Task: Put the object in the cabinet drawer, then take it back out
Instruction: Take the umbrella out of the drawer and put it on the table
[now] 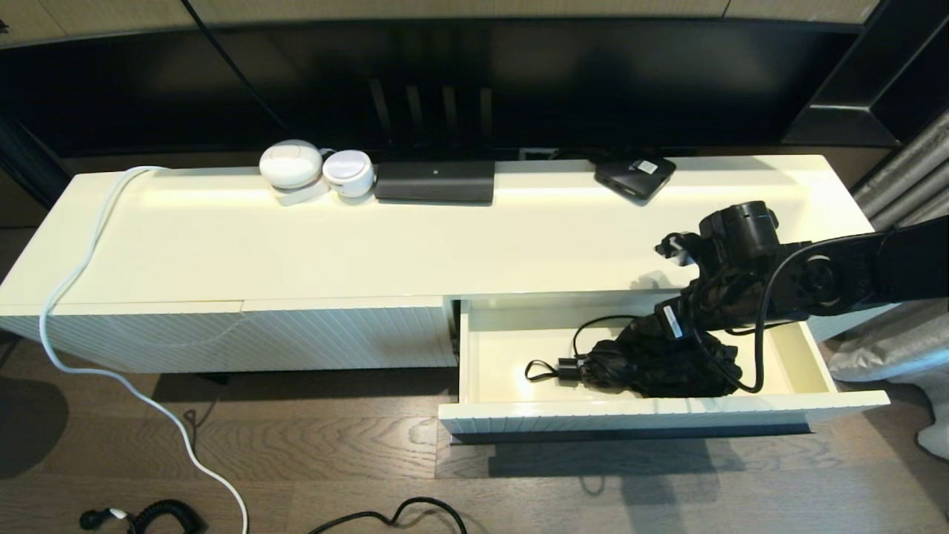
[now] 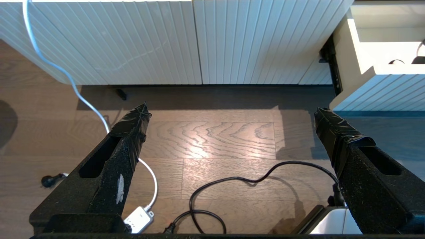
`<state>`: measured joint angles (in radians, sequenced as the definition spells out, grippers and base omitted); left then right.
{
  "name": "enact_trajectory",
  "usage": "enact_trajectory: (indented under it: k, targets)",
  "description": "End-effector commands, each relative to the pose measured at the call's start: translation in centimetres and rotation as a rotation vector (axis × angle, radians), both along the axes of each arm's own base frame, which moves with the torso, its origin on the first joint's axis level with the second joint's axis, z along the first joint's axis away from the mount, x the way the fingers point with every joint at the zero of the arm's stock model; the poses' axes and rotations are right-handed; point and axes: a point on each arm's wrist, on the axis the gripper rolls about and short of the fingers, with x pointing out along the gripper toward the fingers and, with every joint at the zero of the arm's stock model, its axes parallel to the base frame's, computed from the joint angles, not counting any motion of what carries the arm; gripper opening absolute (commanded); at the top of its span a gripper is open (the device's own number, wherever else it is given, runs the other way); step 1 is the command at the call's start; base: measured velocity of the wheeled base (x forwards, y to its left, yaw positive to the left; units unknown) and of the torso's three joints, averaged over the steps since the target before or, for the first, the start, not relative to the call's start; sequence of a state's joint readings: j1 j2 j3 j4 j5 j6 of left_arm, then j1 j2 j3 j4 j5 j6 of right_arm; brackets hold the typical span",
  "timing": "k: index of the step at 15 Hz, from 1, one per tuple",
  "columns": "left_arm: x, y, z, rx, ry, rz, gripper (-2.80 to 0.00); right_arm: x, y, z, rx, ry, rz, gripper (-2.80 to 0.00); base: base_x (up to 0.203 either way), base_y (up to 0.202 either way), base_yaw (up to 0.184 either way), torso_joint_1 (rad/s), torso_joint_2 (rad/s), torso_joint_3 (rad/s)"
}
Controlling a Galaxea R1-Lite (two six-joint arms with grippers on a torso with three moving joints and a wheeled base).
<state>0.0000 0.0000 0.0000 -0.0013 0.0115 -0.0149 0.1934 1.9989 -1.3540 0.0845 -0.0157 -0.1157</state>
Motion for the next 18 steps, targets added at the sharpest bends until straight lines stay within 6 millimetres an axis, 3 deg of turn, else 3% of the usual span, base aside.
enact_trajectory:
  k: [1, 10, 11, 18]
  targets:
    - [0.00, 0.00, 0.00, 0.000, 0.000, 0.001, 0.00, 0.24, -0.13, -0.41, -0.001, 0.010, -0.003, 0.00, 0.000, 0.000, 0.000, 0.000, 0.00, 0.000]
    - [0.00, 0.00, 0.00, 0.000, 0.000, 0.001, 0.00, 0.70, -0.60, -0.28, 0.017, 0.002, 0.000, 0.00, 0.000, 0.000, 0.000, 0.000, 0.00, 0.000]
    - [0.00, 0.00, 0.00, 0.000, 0.000, 0.001, 0.00, 0.70, -0.65, -0.29, 0.020, 0.004, 0.002, -2.80, 0.000, 0.000, 0.000, 0.000, 0.00, 0.000]
    - [0.00, 0.00, 0.00, 0.000, 0.000, 0.001, 0.00, 0.37, -0.81, -0.41, 0.024, 0.018, 0.004, -2.80, 0.000, 0.000, 0.000, 0.000, 0.00, 0.000]
